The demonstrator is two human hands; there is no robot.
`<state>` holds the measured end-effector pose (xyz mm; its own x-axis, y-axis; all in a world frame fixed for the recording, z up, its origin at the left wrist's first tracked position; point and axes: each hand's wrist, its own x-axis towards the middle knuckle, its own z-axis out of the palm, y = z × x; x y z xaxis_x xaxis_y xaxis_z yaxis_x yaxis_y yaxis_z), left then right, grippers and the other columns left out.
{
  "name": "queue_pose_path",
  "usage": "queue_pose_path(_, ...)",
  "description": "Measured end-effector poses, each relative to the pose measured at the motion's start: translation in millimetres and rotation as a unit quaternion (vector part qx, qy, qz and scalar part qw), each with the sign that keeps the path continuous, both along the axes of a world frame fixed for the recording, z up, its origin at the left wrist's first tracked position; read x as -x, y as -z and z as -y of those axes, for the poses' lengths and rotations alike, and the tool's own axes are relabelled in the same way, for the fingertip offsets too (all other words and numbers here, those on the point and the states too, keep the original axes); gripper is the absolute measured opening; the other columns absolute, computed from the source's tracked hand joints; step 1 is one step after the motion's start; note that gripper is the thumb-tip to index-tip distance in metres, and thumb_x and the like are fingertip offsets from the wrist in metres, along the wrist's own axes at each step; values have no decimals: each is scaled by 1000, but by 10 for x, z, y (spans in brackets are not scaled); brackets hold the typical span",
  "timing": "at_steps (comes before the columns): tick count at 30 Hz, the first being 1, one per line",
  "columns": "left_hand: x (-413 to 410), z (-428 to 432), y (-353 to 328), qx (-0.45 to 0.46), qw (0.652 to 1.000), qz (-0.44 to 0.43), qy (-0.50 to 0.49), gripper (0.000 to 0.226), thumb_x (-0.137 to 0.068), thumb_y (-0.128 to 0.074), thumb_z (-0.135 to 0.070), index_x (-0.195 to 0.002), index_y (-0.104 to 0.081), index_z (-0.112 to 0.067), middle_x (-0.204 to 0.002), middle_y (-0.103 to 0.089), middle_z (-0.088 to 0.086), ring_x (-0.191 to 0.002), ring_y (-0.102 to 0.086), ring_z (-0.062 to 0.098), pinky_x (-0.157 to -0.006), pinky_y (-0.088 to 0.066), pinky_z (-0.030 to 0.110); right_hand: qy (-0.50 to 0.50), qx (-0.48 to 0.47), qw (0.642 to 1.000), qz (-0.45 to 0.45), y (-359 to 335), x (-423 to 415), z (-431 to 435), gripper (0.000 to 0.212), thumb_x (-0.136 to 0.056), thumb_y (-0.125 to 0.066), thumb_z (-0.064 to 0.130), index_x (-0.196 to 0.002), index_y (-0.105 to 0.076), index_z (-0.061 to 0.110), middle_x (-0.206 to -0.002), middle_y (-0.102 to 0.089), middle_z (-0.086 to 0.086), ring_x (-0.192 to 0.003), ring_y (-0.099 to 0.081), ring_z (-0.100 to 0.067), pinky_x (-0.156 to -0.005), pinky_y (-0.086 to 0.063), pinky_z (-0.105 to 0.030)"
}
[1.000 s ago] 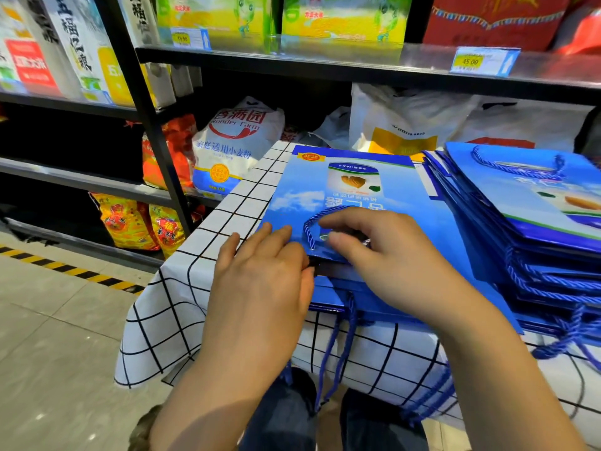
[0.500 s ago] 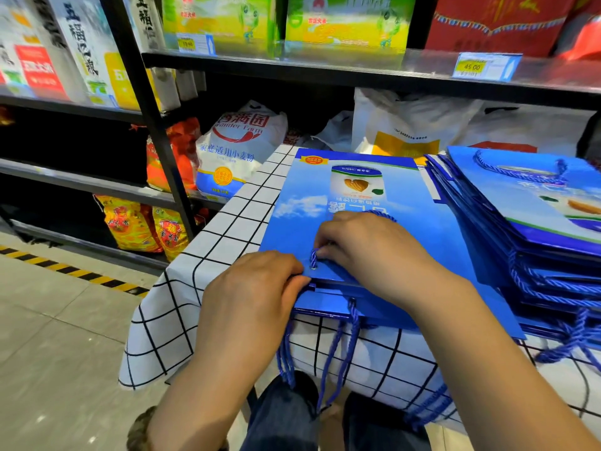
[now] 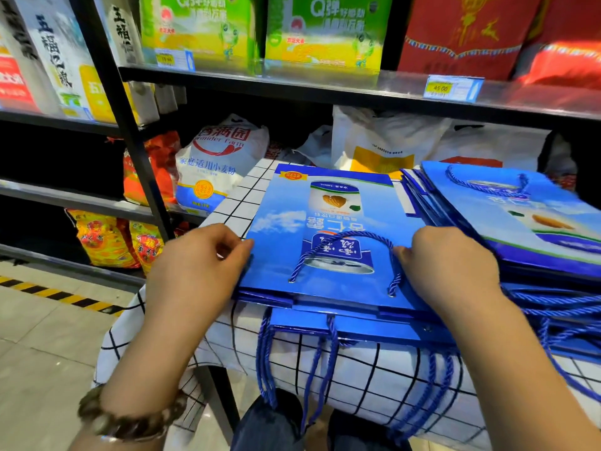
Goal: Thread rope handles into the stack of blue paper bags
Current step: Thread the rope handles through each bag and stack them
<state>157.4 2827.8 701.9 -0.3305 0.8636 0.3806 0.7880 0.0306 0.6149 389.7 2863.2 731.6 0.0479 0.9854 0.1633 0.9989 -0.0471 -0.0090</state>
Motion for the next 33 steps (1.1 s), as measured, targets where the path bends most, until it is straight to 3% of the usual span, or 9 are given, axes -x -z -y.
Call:
queue_pose_path(3,66,-147,60,33,999,32,12,3,-87,-58,-26,-86,-61,-26,-68,-56,-12,-71,-53,18,-59,-35,28,17,27,999,2,47,14,0,33,-97,-38,37,-97,-57,10,-107,-61,-13,-86,-55,-33,-64,-35,-30)
queue_pose_path(8,277,-123,181,3,982,95,161,56,-80,-49,20,-91,-64,-32,-90,-61,-5,-77,-57,-5,-63,-41,4,-1,7,999,-45,187,-11,-33,28,-97,-36,30,-105,-52,9,-110,-54,-13,-95,-55,-33,-66,-34,-31)
queue_pose_path(14,492,-154,266,-49,971,68,223,67,-74,-68,6,-80,-63,-61,-114,-53,-33,-115,-43,-10,-85,-30,-5,-35,-3,986,-164,201,-69,-38,29,-95,-37,15,-110,-61,9,-114,-60,-14,-99,-56,-34,-77,-47,-35)
queue_pose_path(17,592,-185,225,-114,959,125,227,58,-74,-66,8,-80,-66,-50,-97,-63,-35,-111,-51,-11,-98,-39,15,-70,-48,916,-393,126,-95,-4,40,-91,-33,-3,-115,-60,13,-93,-64,-6,-73,-58,-15,-59,-43,-25)
queue_pose_path(20,506,-235,80,-212,937,196,195,22,-84,-54,-16,-79,-63,-36,-80,-66,-29,-83,-59,-12,-78,-45,11,-111,-89,783,-606,14,-86,37,53,-82,-28,-21,-96,-62,18,-78,-58,0,-60,-55,-1,-44,-38,-8)
queue_pose_path(24,385,-388,-47,-246,894,347,141,31,-87,-41,-25,-68,-64,-35,-63,-60,-21,-62,-50,-6,-59,-43,13,-214,-62,804,-552,-8,48,-2,36,-86,-54,-2,-89,-56,34,-95,-59,22,-81,-55,14,-66,-38,2)
queue_pose_path(27,350,-446,-98,-252,881,373,146,20,-85,-46,-35,-75,-60,-25,-74,-59,-13,-71,-52,4,-68,-44,27,-201,-92,811,-542,22,132,-108,13,-87,-59,11,-89,-63,23,-92,-68,7,-82,-60,-2,-77,-46,-20)
queue_pose_path(30,339,-430,-130,-256,861,403,177,8,-86,-49,-27,-85,-57,-23,-74,-67,-17,-72,-59,-5,-66,-49,15,-157,-140,805,-555,-1,171,-173,22,-87,-59,16,-65,-57,19,-58,-58,14,-57,-46,-2,-59,-38,-22)
queue_pose_path(33,348,-458,-1,-181,904,333,197,27,-86,-56,4,-87,-58,-23,-69,-68,-24,-67,-61,-9,-63,-47,7,-141,-186,768,-596,-23,213,-189,43,-81,-63,31,-56,-41,4,-52,-39,7,-52,-31,-2,-52,-28,-20)
